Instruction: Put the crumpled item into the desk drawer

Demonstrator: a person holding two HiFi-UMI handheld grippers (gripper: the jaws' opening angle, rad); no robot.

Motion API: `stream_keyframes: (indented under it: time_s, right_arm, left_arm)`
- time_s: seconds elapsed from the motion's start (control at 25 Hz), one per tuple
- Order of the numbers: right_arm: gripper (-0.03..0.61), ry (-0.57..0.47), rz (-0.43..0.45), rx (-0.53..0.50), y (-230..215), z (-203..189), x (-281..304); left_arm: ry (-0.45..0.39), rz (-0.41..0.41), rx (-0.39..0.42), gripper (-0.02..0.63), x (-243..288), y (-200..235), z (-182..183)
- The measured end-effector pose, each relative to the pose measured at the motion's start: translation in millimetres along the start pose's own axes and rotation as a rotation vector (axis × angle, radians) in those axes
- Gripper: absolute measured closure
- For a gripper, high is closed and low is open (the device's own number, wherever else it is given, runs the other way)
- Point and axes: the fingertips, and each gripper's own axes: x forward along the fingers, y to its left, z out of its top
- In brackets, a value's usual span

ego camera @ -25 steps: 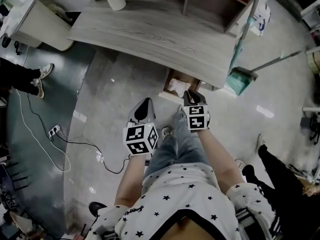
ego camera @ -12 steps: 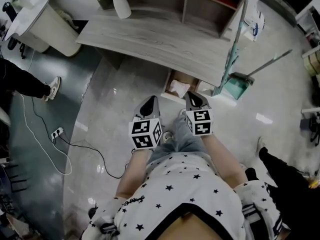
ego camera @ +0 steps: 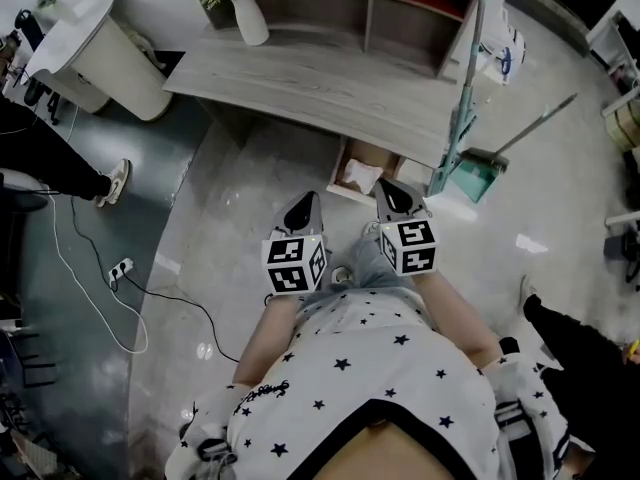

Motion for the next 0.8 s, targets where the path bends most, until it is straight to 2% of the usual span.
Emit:
stream_keyframes:
  time_s: [0.36, 0.8]
  right_arm:
    - [0.586, -0.056, 0.029, 0.01, 12, 13, -15]
    - [0.587, -0.082, 0.011, 0.011, 10, 21, -21]
  left_arm:
    - [-0.019, -0.005, 0.009, 0.602, -12, -6, 2]
    - [-0.024, 0.009, 0.004, 0.603, -14, -3, 6]
